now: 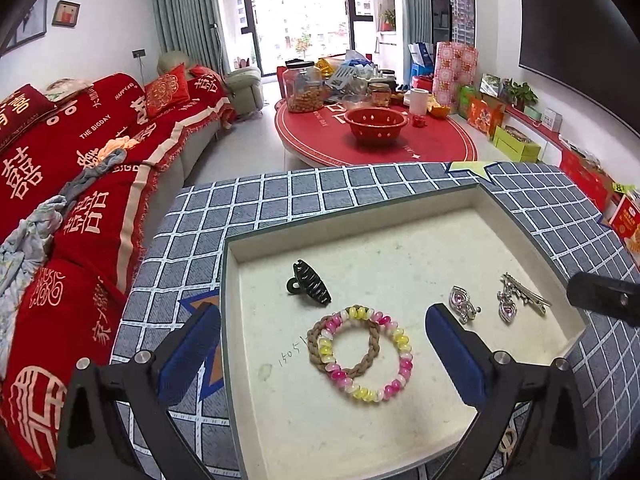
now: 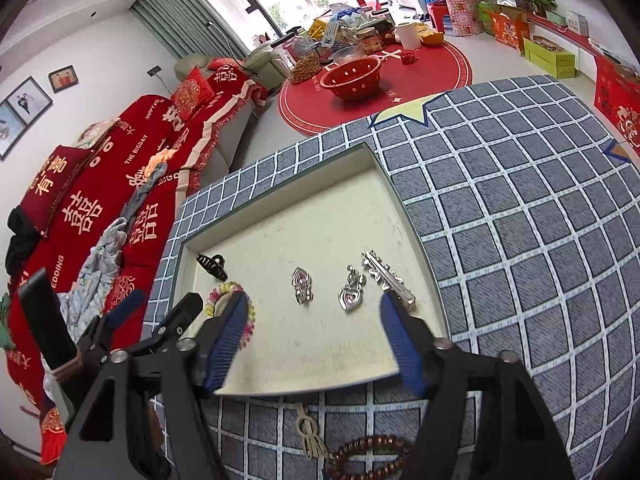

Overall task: Organize jewelry
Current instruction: 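Open both tools to release the bracelet and pendant in the tray, then move both tools back to the bed toward the green bangle and yellow hair tie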

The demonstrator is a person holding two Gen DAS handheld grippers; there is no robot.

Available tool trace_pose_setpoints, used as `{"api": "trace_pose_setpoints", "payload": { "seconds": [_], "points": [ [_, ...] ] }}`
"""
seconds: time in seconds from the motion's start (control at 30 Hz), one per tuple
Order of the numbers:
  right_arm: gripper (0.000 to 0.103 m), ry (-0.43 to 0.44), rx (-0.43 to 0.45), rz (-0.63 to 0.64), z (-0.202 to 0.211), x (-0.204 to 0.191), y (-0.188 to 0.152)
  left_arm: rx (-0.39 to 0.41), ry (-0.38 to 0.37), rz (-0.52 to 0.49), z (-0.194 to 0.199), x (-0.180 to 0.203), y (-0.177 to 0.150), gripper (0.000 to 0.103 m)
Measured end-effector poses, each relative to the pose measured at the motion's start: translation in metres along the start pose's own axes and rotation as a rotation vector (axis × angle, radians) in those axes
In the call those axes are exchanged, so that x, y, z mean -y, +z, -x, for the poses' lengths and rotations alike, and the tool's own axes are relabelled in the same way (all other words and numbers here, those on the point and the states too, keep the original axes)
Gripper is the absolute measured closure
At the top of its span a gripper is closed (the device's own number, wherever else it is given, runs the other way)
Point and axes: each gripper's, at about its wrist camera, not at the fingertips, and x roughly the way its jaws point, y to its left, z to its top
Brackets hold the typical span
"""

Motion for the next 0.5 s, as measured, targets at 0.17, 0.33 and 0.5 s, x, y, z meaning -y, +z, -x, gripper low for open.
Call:
{"api": "trace_pose_setpoints", "payload": {
  "seconds": [0.17, 0.33, 0.5],
  "points": [
    [0.014, 0.021, -0.002, -0.013, 0.009, 0.0, -0.012, 0.004, 0.004, -0.009, 0.012, 0.0, -0.005, 0.0],
    [0.0, 0.019, 0.024, -0.002, 0.023, -0.004, -0.028, 0.003, -0.011, -0.015, 0.027, 0.0, -0.011, 0.0],
    [0.0, 0.019, 0.043, 0.005, 0.035, -0.004, -0.043, -0.009, -0.03, -0.023, 0.04, 0.0, -0.022, 0.0]
  ]
}}
